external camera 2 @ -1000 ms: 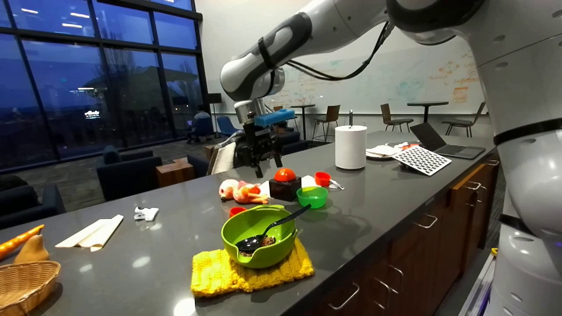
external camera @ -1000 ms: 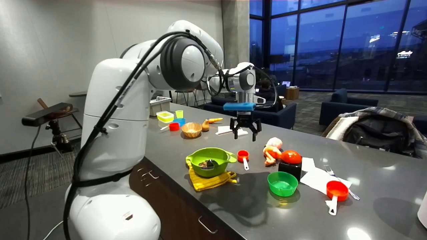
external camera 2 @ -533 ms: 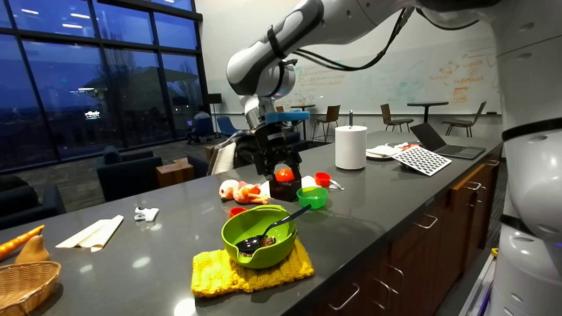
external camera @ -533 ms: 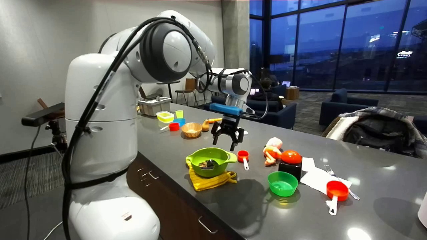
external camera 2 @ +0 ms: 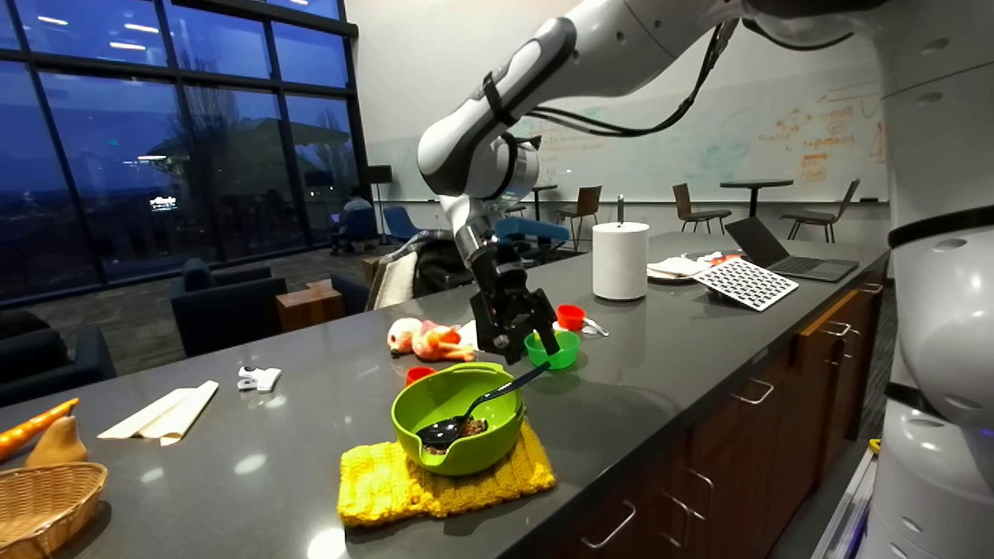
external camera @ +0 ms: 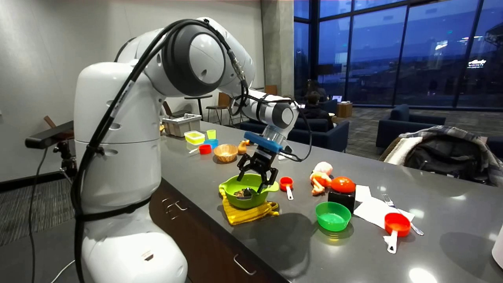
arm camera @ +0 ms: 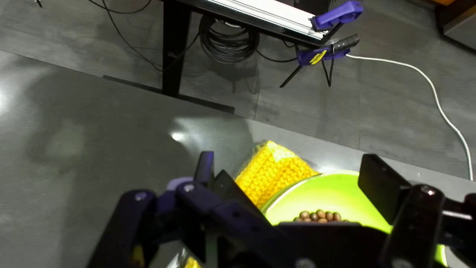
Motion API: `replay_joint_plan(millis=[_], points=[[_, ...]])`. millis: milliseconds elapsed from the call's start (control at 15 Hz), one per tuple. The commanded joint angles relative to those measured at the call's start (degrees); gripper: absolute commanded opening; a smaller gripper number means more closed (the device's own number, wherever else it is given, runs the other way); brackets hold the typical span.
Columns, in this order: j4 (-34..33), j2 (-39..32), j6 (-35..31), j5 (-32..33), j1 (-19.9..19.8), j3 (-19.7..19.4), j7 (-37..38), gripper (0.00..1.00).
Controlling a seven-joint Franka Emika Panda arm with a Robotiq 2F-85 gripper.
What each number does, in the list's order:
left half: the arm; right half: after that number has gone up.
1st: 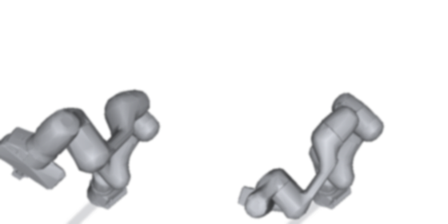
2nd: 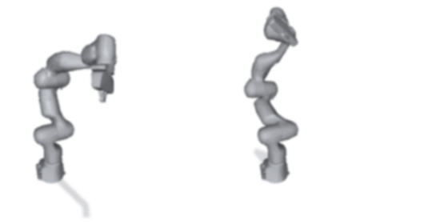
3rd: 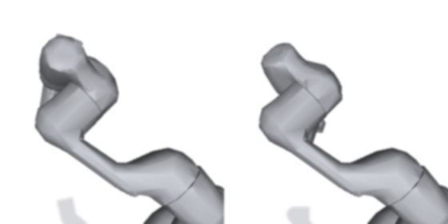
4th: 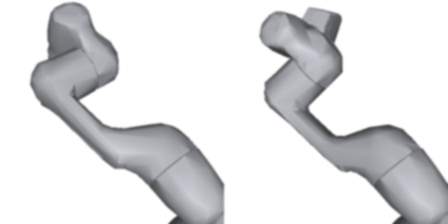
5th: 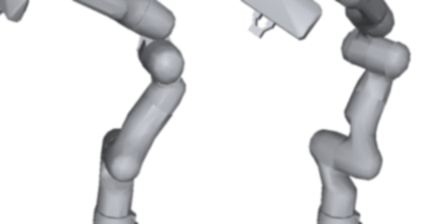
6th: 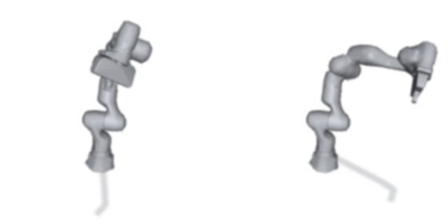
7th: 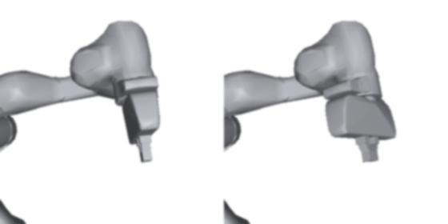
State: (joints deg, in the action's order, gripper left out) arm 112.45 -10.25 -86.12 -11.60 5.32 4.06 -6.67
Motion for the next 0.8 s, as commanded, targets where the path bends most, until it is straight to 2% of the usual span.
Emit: replay_joint_plan(millis=[0,267,733], points=[[2.17,0.54,0.67,-1.12,-1.06,0.44,-4.75,1.0],[2.39,-1.01,2.34,-2.38,-2.02,0.35,-10.63,1.0],[0.7,-4.67,4.24,-2.39,-2.86,0.57,-15.77,1.0]])
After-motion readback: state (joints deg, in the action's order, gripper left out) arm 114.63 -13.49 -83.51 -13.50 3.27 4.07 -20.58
